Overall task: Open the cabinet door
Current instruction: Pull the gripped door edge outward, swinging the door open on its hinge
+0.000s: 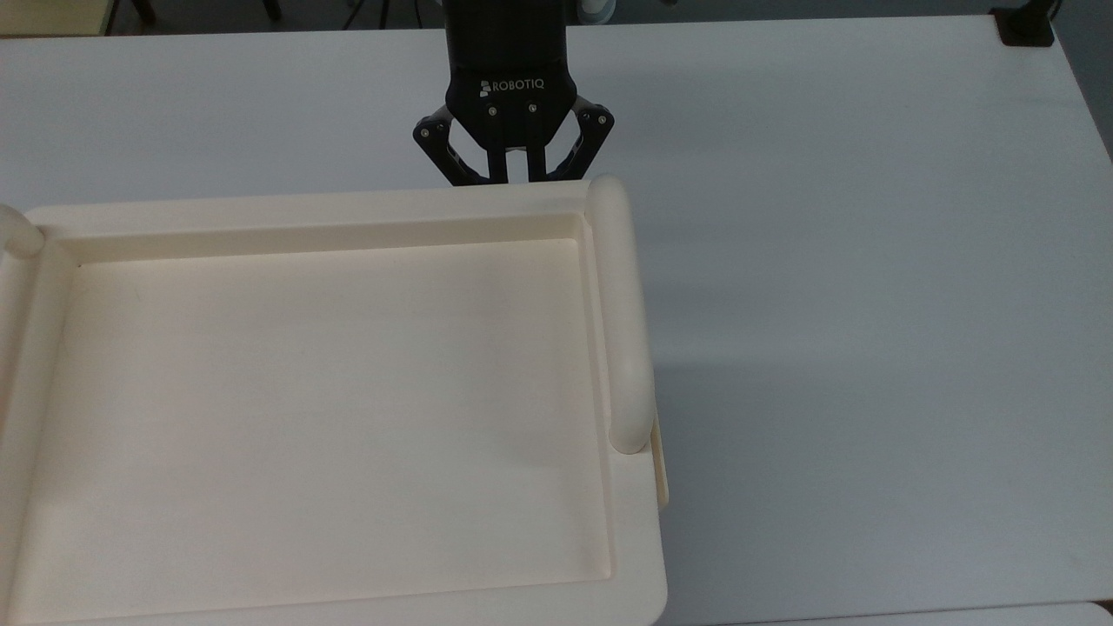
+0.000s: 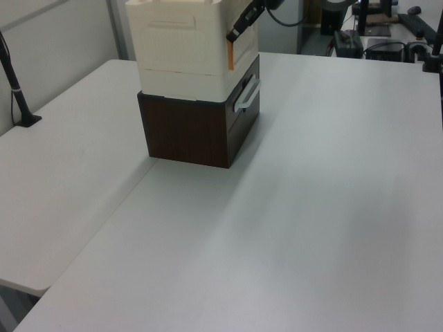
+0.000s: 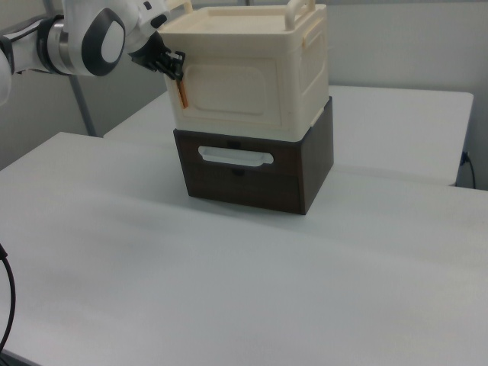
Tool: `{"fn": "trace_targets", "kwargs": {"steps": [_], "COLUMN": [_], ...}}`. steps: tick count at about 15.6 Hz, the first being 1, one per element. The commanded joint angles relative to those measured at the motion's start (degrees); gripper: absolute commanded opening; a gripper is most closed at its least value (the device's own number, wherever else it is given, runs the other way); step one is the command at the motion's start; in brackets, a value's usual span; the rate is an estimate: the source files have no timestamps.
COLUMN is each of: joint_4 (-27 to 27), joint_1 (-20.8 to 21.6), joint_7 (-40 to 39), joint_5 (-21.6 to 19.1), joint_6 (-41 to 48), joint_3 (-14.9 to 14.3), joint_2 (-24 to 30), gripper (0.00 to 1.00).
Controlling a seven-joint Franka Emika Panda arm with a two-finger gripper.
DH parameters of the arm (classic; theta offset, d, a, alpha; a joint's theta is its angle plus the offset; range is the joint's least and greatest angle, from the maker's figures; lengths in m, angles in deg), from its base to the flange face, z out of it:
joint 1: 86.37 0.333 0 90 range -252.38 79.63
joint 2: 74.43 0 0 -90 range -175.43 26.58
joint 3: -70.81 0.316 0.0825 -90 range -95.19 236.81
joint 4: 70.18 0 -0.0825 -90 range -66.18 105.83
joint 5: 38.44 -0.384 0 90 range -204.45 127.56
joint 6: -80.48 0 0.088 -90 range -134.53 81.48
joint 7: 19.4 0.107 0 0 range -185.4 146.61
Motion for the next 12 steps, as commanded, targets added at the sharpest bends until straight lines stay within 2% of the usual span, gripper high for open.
{"fn": "trace_targets", "kwargs": {"steps": [1,10,12], "joint_4": [1.4,3.2,3.2], "joint_1": [-1.1,-2.5,-3.6], "joint_7": [1.3,0.7,-0.6], "joint_5": [0.5,0.5,0.5], "joint_6": [5.7,19.1,23.4], "joint_3": [-0.1,-0.1,-0.1], "joint_2": [4.0,8.0,8.9], "gripper": [0.03,0.07,0.20]}}
